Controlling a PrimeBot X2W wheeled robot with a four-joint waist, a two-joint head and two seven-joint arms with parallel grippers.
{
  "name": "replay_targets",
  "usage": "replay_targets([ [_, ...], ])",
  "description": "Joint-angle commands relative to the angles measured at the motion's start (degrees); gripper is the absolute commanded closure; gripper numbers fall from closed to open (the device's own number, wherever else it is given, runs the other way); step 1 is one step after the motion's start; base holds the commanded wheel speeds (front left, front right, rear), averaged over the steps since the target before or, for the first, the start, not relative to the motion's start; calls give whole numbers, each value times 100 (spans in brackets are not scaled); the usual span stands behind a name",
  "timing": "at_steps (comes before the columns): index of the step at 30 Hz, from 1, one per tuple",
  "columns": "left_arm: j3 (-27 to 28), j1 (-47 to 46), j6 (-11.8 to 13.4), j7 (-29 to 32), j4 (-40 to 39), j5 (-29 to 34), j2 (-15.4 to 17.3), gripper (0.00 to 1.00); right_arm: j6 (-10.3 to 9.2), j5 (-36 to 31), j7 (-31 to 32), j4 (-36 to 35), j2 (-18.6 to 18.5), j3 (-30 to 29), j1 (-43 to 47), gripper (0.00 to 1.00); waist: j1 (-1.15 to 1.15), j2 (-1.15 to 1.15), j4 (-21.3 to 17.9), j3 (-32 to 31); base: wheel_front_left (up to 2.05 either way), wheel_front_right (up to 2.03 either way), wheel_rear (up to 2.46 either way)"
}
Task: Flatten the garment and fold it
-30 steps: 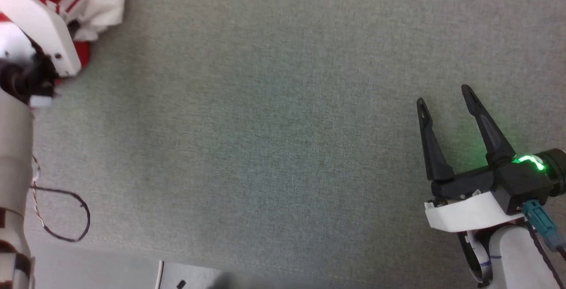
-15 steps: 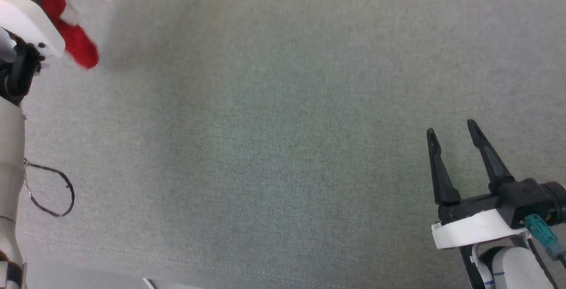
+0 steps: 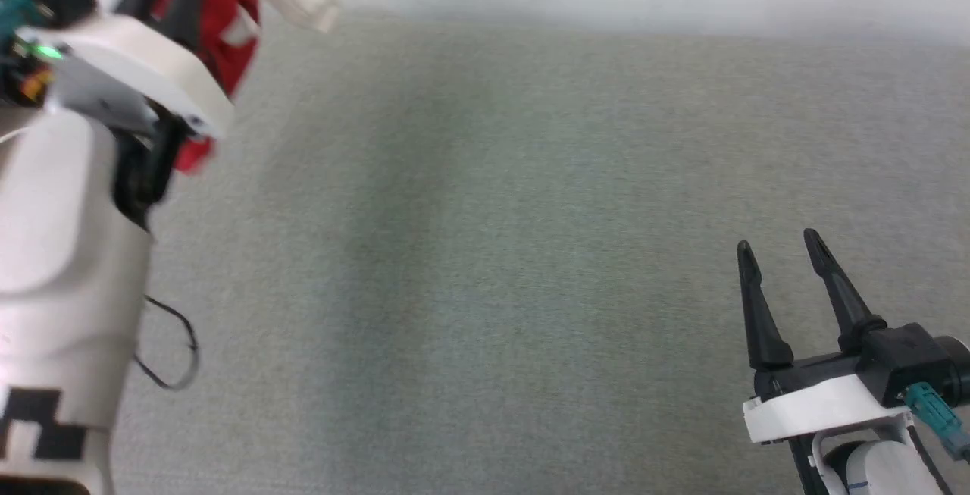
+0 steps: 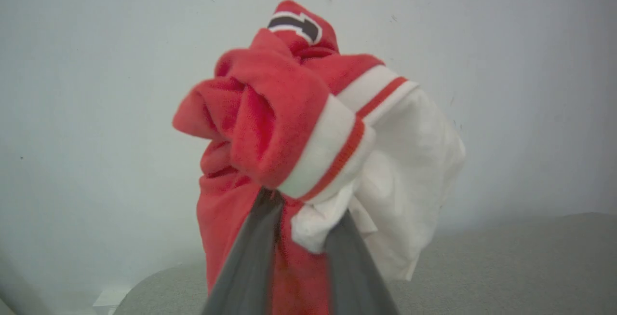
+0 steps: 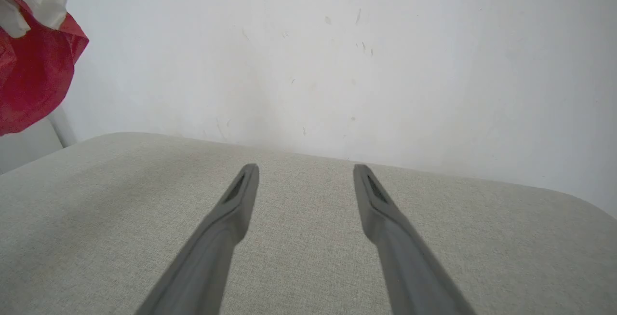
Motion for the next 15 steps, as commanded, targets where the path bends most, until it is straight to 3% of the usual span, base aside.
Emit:
replay_targets([
  [1, -33, 205, 75, 44, -155, -76, -82, 100, -12, 37, -25, 13, 0, 12, 60, 0, 1, 0, -259, -157, 0, 0, 0],
  [10, -40, 1297, 520, 416, -1502, -233, -45, 100, -12, -4, -26, 107, 0, 555, -167, 0, 1, 0, -986, 26, 0, 0, 0],
  [15, -208, 1648, 678, 695, -1919, -162, -1, 100, -12, 12, -26, 107, 0, 588, -224, 0, 1, 0, -1075, 151, 0, 0, 0],
])
